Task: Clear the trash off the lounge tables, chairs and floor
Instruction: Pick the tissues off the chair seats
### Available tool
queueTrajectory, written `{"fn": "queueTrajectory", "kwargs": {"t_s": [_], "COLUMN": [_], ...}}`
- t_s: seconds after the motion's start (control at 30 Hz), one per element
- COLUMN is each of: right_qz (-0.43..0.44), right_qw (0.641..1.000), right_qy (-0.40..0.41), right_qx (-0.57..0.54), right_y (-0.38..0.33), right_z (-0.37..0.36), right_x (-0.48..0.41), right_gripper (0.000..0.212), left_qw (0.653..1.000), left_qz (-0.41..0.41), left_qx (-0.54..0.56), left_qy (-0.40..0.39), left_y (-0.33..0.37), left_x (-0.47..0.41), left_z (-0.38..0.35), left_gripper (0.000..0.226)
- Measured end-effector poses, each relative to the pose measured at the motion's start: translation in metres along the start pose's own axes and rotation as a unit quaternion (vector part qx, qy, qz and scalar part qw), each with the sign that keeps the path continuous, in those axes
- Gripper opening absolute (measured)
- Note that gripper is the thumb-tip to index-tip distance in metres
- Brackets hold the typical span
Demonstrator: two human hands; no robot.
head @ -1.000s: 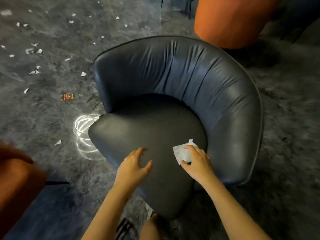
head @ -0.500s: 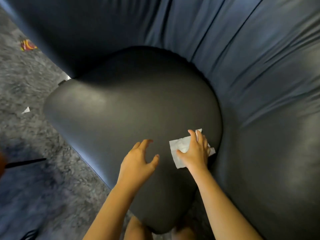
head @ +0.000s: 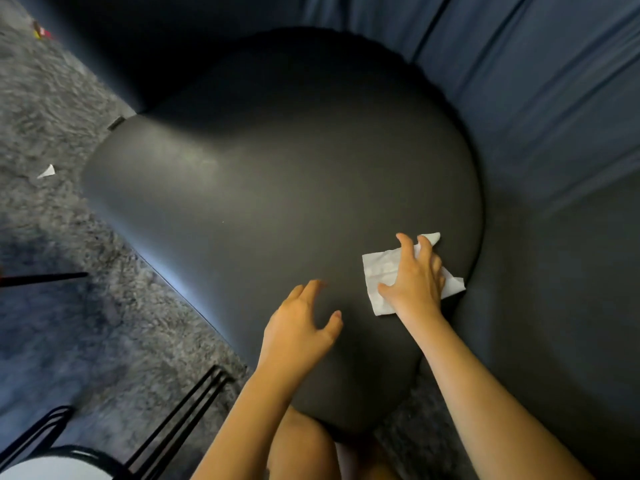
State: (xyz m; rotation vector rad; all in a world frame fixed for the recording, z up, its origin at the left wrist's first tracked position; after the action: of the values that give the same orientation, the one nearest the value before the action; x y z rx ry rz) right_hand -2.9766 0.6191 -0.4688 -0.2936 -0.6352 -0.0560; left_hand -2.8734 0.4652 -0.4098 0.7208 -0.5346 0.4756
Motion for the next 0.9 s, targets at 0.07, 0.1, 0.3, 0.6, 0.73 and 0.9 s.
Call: {"fn": "queueTrajectory", "kwargs": {"t_s": [0.07,0.1,0.3,0.6,0.73,0.9], "right_qz": [0.015,0.023,0.114,0.242,0.304,0.38], "right_qw": [1.0,0.999,0.992,0.961,0.936,0.903], "right_qy": [0.017,0.025,0.041,0.022,0.025,0.006], "right_qx": [-0.001,-0.01,-0.03,-0.131,-0.178,-0.199], "right_y": [0.004,0.006,-0.002,-0.095,-0.17,-0.268], "right_z": [0.005,0.007,0.011,0.039,0.068,0.099], "right_x": [-0.003,-0.005,-0.004,0.055,0.105,0.167], "right_gripper": [0.079,0.074,0.029,0.013,0.007,0.006], "left_qw": [1.0,1.0,0.999,0.994,0.984,0.96], "left_qz": [0.0,-0.001,-0.015,-0.014,-0.048,-0.034], "left_qx": [0.012,0.016,0.036,0.048,0.067,0.147], "left_qy": [0.005,0.005,0.011,0.099,0.157,0.236], "left_y": [0.003,0.005,0.004,0.002,0.013,0.0], "left_x": [0.0,0.001,0.013,0.049,0.083,0.123], "left_z": [-0.005,-0.007,-0.01,0.065,0.133,0.214], "left_gripper": [0.047,0.047,0.048,0.05,0.063,0.068]}}
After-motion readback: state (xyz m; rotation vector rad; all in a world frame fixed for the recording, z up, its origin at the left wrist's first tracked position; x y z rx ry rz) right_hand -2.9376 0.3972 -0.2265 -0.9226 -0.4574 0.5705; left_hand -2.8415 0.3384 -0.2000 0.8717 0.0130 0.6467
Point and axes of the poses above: each hand's wrist, its own x-axis away from the middle knuckle, its own z-axis out of the back of the hand, y = z × x, the point moved 3 cm from there along -x, towards the middle knuckle, and after that the axes turned 5 degrees about -x, right-handed, at the moved point
